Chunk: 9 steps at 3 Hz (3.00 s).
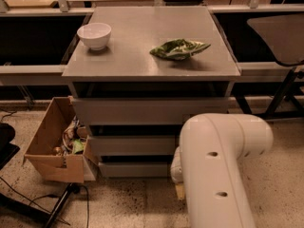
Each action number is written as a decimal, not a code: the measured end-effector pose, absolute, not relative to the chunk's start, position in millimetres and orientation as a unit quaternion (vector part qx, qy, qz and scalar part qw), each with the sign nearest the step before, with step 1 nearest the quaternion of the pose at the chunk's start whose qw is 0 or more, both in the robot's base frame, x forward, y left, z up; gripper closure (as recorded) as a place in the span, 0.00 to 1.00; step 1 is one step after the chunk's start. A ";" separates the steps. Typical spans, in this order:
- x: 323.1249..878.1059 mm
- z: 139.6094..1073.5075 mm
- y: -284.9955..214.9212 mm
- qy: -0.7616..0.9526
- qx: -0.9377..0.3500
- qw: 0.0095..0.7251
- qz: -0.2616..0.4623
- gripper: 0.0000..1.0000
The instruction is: Open bottom drawer
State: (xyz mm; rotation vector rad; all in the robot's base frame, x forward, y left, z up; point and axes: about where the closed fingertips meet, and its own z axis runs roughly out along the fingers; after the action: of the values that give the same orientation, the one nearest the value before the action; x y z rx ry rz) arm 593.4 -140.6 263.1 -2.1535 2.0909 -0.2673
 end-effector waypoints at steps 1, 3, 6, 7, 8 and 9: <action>621.9 221.5 -139.2 0.675 -0.730 0.054 -0.093 0.00; 667.7 190.8 -163.3 0.696 -0.708 0.071 -0.095 0.25; 643.8 185.4 -185.3 0.718 -0.690 0.055 -0.074 0.99; 643.8 192.1 -185.4 0.718 -0.690 0.055 -0.074 1.00; 643.8 192.1 -185.4 0.718 -0.690 0.055 -0.074 1.00; 619.5 195.1 -207.4 0.731 -0.677 0.046 -0.074 1.00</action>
Offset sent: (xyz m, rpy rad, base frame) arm 0.1054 -0.0396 -0.0763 -0.0171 -0.0289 -0.0154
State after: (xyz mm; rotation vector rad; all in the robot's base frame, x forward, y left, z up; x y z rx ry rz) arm 619.5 -207.4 195.1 -2.0662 2.2321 -0.2274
